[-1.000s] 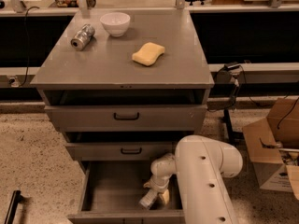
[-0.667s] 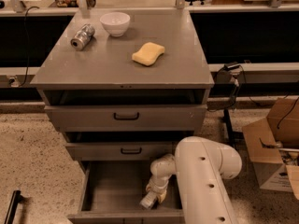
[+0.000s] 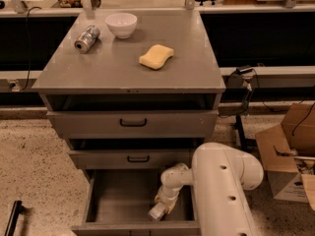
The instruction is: Pick blue plastic bottle from bottom drawer and place on counter
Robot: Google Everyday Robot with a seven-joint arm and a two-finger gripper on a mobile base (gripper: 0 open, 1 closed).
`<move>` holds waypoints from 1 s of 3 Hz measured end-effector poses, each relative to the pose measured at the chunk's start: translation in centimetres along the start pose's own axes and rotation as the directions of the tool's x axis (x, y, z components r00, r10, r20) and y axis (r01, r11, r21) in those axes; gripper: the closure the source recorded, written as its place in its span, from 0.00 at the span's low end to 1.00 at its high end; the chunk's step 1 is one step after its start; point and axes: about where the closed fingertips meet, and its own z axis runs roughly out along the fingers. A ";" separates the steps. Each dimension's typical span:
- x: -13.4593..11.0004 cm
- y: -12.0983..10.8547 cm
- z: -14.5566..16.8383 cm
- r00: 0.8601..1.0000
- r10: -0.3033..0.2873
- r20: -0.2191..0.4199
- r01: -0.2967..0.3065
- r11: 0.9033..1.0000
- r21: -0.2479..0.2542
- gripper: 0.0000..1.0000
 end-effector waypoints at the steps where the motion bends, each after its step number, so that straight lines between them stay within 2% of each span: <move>1: -1.8 -0.4 -3.5 0.999 -0.009 0.034 0.008 0.999 0.052 1.00; 2: -3.0 -1.4 -7.3 0.997 -0.023 0.077 0.014 0.993 0.121 1.00; 3: -4.6 -2.7 -12.6 0.996 -0.063 0.067 0.049 0.980 0.192 1.00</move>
Offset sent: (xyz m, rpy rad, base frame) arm 0.0029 0.0207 0.1382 0.2550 -0.0541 -0.0082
